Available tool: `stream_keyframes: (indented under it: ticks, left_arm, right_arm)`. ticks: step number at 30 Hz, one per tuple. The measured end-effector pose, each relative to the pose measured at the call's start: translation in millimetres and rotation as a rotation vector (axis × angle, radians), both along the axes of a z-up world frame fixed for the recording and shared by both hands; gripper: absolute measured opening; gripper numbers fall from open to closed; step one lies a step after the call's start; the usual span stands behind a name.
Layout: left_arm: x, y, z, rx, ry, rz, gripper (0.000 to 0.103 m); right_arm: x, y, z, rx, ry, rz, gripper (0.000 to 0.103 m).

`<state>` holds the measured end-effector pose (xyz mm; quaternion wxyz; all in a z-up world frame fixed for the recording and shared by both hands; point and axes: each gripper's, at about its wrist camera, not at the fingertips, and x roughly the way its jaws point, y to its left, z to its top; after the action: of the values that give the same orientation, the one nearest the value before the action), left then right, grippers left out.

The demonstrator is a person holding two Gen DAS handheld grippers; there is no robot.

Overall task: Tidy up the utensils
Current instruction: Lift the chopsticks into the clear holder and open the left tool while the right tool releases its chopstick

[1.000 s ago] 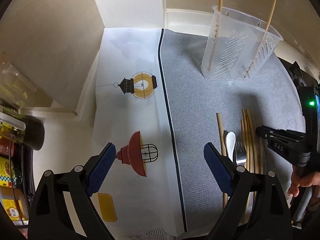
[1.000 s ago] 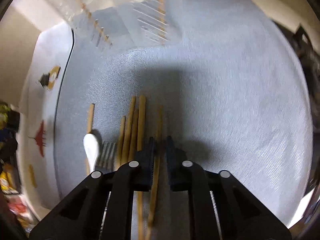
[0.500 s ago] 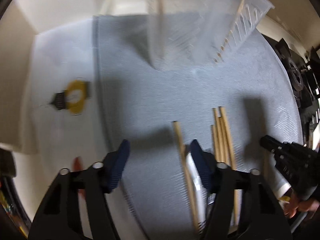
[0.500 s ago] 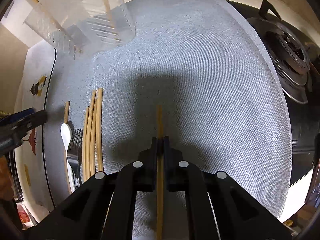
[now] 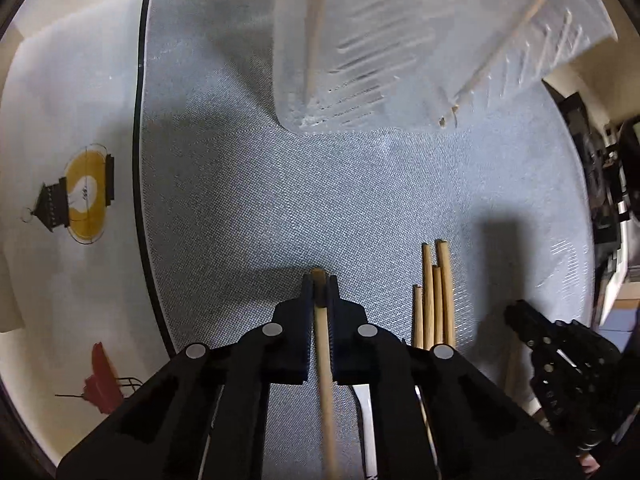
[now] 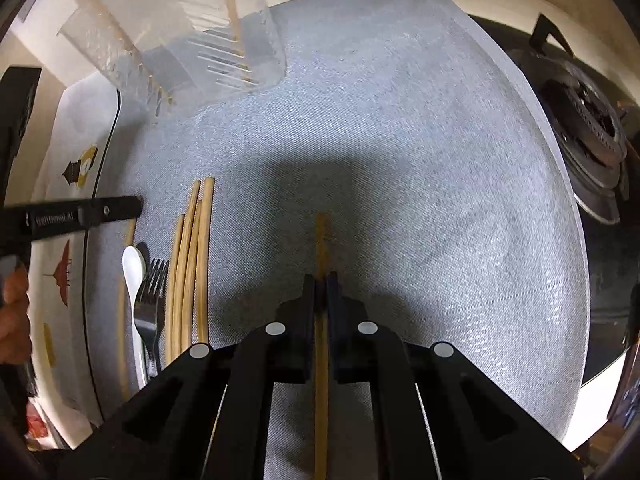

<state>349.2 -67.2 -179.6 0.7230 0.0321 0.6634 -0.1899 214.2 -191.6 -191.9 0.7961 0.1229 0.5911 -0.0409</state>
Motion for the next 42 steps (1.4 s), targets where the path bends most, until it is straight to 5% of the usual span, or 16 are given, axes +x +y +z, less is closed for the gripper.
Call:
stream_keyframes:
  ticks: [4,21,34,42]
  left_arm:
    - [-7.8,12.1,22.7,-0.043,-0.053,0.0,0.006]
    - [-51.1,67.4,186.7,-0.23,-0.506,0.023,0.006]
    - [-47.6,69.0,224.3,-0.235,-0.624,0.023,0.006]
    - [-45.4,63.6,274.1,-0.263,-0.722,-0.005,0.006]
  right_arm:
    - [2.5,1.1,9.3,0.042,-0.014,-0.019,0.006]
    - [1.6,8.9,115.0,0.035,-0.305,0.04,0.006]
    - [8.5,9.4,169.4,0.008,-0.444,0.057,0.006]
    - [17.3,11.9,227.5,-0.059,-0.58,0.088,0.006]
